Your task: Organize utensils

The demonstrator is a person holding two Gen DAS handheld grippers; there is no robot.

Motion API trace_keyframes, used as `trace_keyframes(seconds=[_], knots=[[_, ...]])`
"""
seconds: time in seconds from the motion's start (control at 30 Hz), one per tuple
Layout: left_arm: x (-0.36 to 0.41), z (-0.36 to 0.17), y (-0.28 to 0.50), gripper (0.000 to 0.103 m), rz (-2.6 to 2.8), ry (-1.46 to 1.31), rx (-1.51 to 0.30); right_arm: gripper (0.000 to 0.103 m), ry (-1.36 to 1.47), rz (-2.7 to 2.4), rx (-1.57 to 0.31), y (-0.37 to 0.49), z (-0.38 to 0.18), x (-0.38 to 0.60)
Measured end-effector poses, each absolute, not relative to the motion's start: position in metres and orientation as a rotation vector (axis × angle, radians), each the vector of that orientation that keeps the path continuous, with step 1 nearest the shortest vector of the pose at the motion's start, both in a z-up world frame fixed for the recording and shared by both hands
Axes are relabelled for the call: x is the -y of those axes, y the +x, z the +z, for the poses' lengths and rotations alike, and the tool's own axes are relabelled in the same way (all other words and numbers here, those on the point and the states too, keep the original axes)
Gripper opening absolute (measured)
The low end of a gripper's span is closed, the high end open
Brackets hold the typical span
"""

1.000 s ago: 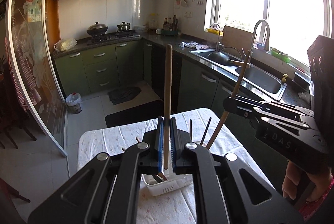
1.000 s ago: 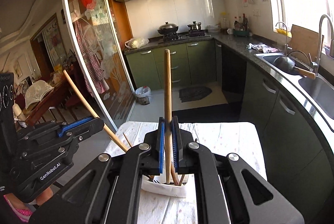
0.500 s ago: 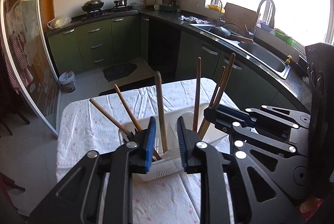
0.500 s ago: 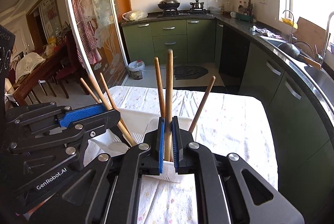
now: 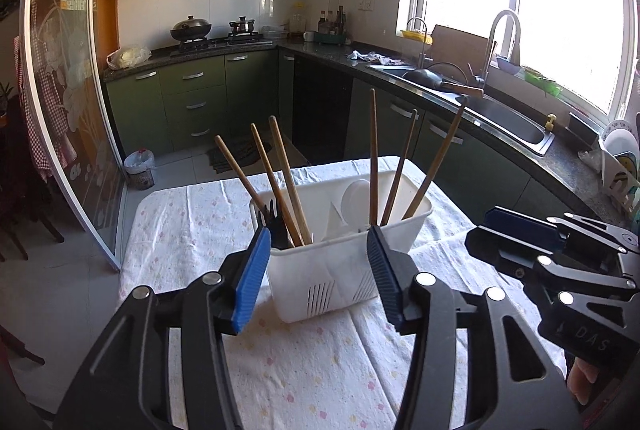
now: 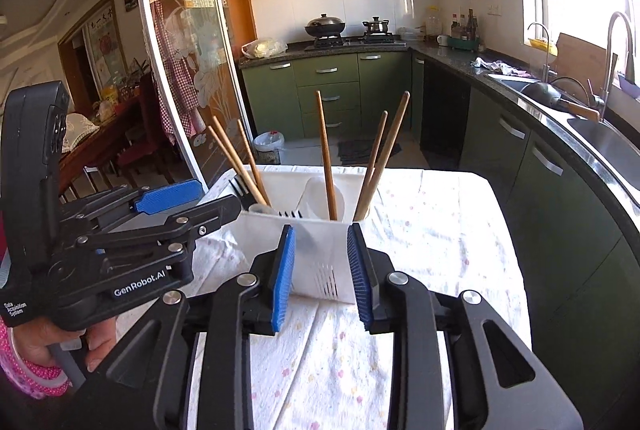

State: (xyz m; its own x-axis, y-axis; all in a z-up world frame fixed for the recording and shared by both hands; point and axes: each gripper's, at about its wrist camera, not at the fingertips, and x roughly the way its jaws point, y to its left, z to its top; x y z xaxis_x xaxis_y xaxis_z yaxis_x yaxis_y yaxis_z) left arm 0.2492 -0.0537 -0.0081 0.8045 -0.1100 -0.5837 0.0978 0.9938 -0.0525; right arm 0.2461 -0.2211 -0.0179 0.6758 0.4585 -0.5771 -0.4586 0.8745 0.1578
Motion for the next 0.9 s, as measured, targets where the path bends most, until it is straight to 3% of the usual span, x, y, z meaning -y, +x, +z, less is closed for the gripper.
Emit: trace_keyframes(seconds=[0.13,0.2,0.33,0.43,0.47,0.57,0.9], knots=[[0.049,-0.018,0.217,0.055,-0.112,-0.053,-0.629,0.047,0.034,0.531,-0.665,0.221,-0.033,0.237],[0.046,-0.022,0.197,0.062,-0.11,-0.069,-0.614,0.06,0.058,0.538,-0.654,0.206,-0.039,0.248],[0.04,-0.026,0.149,0.073,-0.061,-0.054,-0.544,0.071,0.078,0.541,-0.627,0.173,-0.046,0.269],[0.036,-0.025,0.114,0.086,-0.023,-0.025,-0.501,0.088,0.072,0.542,-0.582,0.143,-0.044,0.285],[0.036,-0.024,0.102,0.089,-0.015,-0.02,-0.488,0.1,0.063,0.542,-0.561,0.134,-0.041,0.288],[0.034,-0.015,0.071,0.096,-0.002,-0.015,-0.434,0.098,0.016,0.489,-0.503,0.106,-0.031,0.294],[0.033,0.006,0.022,0.096,-0.024,-0.077,-0.393,0.098,-0.037,0.388,-0.418,0.059,-0.012,0.305]])
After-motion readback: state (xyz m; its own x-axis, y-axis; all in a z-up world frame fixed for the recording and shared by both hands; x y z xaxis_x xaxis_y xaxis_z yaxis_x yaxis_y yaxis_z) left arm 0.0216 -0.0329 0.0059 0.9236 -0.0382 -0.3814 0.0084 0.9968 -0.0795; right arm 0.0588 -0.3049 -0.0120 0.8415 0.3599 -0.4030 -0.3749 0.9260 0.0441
